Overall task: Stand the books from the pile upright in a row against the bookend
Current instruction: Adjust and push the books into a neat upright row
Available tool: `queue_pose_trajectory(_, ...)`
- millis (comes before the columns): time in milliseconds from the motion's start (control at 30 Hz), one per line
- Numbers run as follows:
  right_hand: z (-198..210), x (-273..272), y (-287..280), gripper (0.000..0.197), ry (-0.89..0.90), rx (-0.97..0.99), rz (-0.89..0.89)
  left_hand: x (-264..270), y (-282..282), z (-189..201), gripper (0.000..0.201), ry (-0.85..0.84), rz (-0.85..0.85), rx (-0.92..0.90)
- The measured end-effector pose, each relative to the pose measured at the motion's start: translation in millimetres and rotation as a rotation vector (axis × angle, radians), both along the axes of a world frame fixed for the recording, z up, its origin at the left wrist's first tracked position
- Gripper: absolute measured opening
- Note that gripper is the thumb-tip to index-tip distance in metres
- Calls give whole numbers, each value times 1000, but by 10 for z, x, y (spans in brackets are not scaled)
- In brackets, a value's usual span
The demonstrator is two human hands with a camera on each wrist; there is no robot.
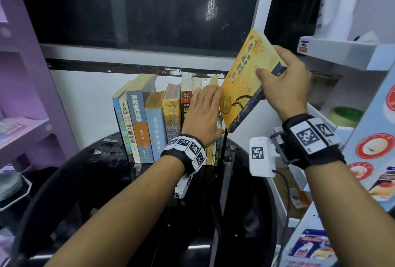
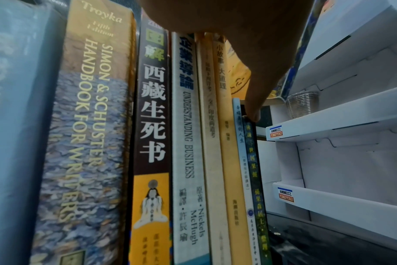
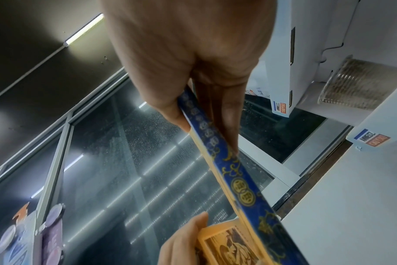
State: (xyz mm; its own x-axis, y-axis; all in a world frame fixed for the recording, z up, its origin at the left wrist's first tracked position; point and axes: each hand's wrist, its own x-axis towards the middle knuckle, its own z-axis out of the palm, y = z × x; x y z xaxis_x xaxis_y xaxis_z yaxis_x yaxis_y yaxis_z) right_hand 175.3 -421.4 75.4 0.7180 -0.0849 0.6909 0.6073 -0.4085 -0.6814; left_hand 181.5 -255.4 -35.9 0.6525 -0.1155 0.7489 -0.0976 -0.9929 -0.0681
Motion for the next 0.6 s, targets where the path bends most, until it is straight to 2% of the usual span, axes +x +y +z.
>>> queue_pose_trajectory(433, -228, 117, 191, 40, -16, -107, -116, -18, 66, -17, 112, 17, 57, 46)
queue_pose_trajectory(600, -324, 146, 347, 46, -2, -155, -133, -37, 98, -24, 104, -9, 34, 51)
